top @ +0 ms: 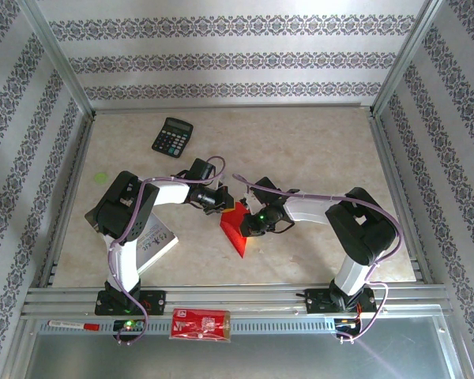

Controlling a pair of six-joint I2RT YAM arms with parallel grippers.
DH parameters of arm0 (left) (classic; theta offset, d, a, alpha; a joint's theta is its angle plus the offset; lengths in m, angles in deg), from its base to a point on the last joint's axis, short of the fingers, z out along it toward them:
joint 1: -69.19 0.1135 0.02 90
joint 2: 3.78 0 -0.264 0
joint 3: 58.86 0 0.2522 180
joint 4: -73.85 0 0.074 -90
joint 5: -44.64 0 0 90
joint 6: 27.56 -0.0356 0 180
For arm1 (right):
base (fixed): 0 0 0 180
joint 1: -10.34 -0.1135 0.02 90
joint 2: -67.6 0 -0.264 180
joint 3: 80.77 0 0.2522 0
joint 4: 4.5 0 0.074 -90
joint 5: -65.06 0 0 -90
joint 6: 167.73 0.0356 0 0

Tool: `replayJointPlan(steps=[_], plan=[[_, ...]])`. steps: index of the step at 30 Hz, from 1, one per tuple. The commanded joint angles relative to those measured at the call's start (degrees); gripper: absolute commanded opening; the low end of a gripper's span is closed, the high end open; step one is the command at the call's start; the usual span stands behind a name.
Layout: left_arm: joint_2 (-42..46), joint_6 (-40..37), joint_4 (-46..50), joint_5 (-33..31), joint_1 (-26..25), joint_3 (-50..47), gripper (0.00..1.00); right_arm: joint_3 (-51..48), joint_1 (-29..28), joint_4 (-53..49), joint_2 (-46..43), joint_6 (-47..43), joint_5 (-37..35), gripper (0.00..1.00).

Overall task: Fold a paper plane with a square sheet of paper (pick it up from the middle)
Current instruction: Third fold the triangle at the center of the table.

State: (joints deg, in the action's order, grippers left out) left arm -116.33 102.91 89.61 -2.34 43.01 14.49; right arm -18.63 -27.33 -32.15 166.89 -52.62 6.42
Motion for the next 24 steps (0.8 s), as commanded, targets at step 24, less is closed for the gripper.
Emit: replayJointPlan(steps=[24], plan=[[2.21,-2.12,8.96,-3.81,-0.7,2.82,0.07,0.76,-1.85,-6.4,3.28,-0.88,-5.79,0.02]])
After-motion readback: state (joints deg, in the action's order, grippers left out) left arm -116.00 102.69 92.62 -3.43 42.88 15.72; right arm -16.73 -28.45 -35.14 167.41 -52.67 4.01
